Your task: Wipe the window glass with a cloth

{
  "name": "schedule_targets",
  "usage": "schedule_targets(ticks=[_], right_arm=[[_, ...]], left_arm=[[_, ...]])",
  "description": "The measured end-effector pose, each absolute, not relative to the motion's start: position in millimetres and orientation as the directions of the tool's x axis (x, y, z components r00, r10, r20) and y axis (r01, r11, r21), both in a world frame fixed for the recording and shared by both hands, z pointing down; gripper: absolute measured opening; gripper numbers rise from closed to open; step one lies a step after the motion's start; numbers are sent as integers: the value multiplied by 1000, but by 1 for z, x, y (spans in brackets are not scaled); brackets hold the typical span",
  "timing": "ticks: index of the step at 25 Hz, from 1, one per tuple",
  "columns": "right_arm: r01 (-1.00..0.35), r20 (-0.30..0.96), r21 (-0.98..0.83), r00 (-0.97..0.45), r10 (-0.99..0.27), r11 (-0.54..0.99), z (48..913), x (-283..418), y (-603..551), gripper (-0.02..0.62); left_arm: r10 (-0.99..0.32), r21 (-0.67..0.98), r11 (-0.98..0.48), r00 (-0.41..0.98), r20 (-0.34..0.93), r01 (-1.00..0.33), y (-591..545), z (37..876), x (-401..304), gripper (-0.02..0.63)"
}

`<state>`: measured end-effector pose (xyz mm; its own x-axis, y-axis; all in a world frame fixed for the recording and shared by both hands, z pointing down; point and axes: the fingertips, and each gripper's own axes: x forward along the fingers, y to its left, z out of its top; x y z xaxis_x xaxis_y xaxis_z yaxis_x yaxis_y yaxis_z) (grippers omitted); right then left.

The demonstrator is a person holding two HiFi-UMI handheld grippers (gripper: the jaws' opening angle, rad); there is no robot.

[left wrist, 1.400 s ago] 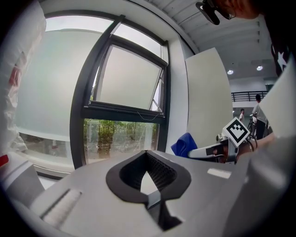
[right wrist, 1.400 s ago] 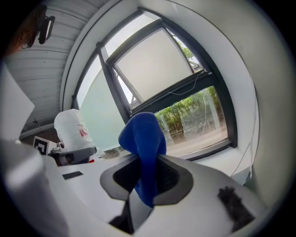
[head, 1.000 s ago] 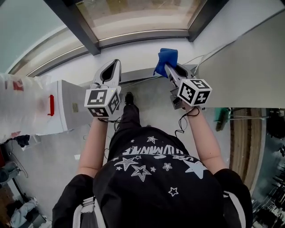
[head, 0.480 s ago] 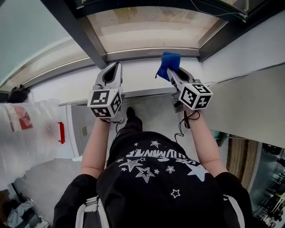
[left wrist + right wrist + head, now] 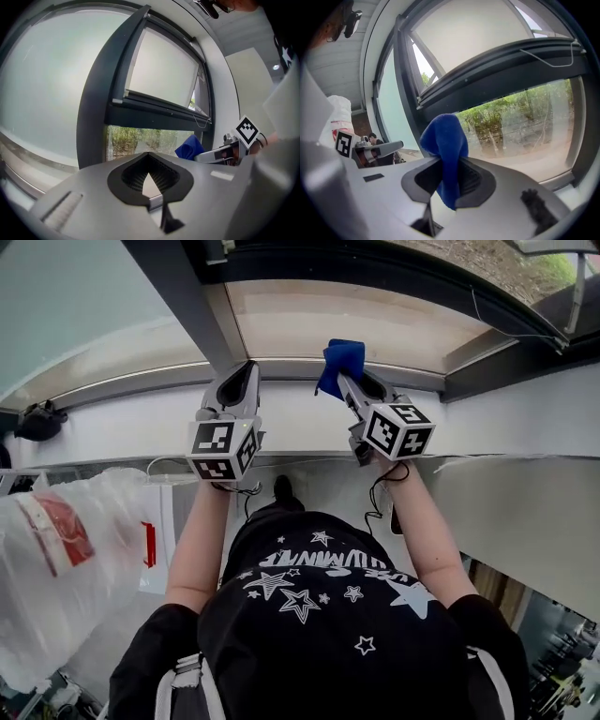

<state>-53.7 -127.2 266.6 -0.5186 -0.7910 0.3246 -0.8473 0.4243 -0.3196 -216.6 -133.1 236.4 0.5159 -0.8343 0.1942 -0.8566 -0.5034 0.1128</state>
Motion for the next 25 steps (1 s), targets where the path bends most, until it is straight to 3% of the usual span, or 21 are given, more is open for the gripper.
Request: schedule_targets(ticks=[14,25], right_arm=[[-784,321,-254,-621,-715,566,296,-184,-241,75],[-754,265,-242,-656,-707,610,300,-227,-301,74]], left_arm=[[-874,150,-422,445,194,-894,-196,255,-279,9],[-913,124,-328,348,214,-937,-206,253,-314,9]])
